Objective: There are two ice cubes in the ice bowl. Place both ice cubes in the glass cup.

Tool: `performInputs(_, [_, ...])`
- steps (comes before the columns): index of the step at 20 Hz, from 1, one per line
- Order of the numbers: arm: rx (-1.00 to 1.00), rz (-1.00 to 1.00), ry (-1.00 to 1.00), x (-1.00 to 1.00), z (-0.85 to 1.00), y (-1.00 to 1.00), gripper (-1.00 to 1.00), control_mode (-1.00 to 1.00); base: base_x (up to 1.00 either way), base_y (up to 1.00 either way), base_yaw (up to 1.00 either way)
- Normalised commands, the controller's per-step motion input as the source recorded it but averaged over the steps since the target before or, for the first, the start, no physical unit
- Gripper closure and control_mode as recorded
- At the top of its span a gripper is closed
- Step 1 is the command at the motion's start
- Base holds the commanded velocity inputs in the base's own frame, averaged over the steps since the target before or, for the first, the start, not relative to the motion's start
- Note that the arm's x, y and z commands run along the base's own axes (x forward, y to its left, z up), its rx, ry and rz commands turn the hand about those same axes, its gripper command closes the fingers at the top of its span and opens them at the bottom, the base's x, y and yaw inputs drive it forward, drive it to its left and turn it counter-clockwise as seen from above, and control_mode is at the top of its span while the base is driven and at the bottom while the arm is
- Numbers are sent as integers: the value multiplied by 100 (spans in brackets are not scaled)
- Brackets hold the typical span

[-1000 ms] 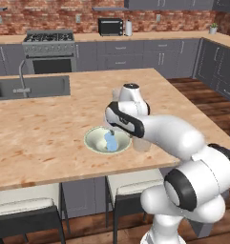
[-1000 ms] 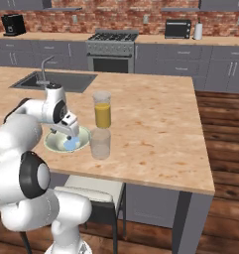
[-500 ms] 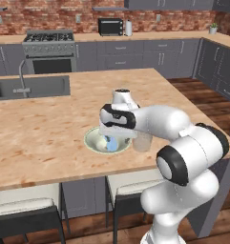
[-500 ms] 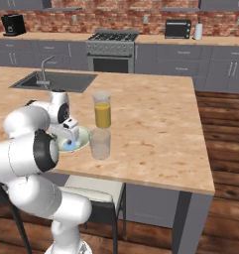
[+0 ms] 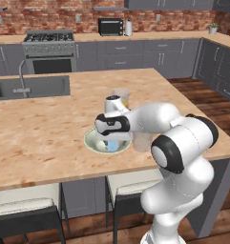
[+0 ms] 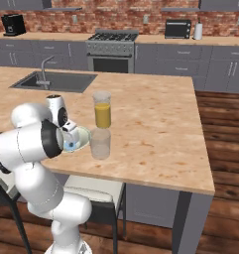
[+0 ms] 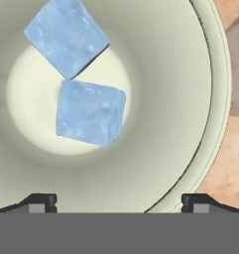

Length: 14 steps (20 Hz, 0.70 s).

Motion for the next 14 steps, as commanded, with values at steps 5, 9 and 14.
performInputs(5, [-1,-1,-3,37,-17,0,-100,-100,0,0,0])
performInputs(9, [0,-1,-3,32,-18,0,-100,-100,0,0,0])
performInputs(14, [0,0,-4,20,-20,0,-100,-100,0,0,0])
